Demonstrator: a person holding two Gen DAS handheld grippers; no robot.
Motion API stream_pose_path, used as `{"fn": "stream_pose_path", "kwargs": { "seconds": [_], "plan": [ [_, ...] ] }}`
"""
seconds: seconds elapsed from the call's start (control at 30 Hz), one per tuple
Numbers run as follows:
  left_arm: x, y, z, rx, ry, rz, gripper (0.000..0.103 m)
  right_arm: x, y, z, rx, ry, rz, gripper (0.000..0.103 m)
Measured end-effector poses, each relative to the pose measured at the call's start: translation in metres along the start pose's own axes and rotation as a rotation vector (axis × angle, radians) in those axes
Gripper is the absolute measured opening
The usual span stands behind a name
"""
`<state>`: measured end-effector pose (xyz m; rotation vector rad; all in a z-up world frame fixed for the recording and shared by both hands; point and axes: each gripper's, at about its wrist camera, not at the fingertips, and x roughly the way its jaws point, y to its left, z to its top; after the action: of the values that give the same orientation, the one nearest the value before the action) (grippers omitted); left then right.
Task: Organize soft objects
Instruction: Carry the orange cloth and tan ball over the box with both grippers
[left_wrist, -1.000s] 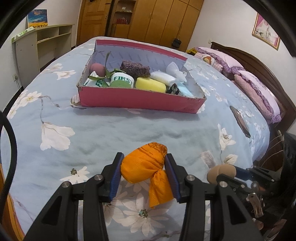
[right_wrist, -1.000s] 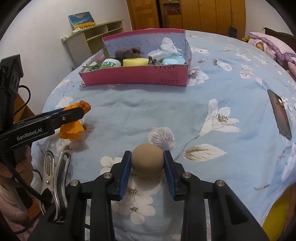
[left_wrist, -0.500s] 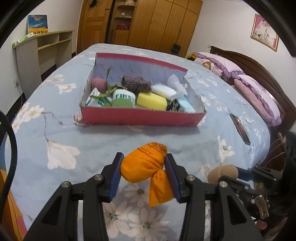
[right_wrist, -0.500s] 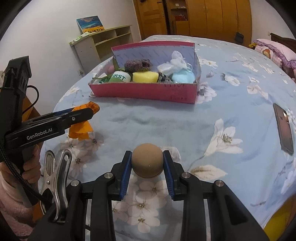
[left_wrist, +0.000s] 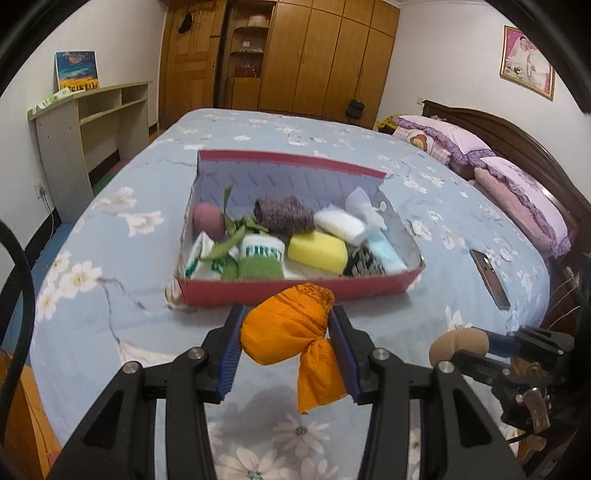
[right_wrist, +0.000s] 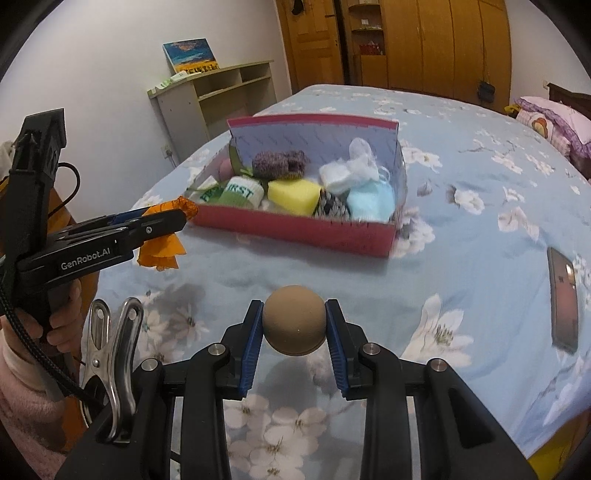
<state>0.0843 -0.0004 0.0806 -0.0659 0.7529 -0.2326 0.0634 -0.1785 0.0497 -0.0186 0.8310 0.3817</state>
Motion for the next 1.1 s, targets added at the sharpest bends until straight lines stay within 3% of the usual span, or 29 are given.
{"fn": "stream_pose_path", "kwargs": {
  "seconds": [0.47,1.1],
  "plan": [
    [0.020,0.004,0.053,0.037,-0.043,0.045,0.048,0.011,-0.005,0.054,-0.024,-0.070,-0.004,0.034],
    [0.087,0.027,0.097,0.006,-0.049,0.107,0.048,0.076,-0.017,0.112,0.017,-0.107,-0.005,0.034]
  ]
}}
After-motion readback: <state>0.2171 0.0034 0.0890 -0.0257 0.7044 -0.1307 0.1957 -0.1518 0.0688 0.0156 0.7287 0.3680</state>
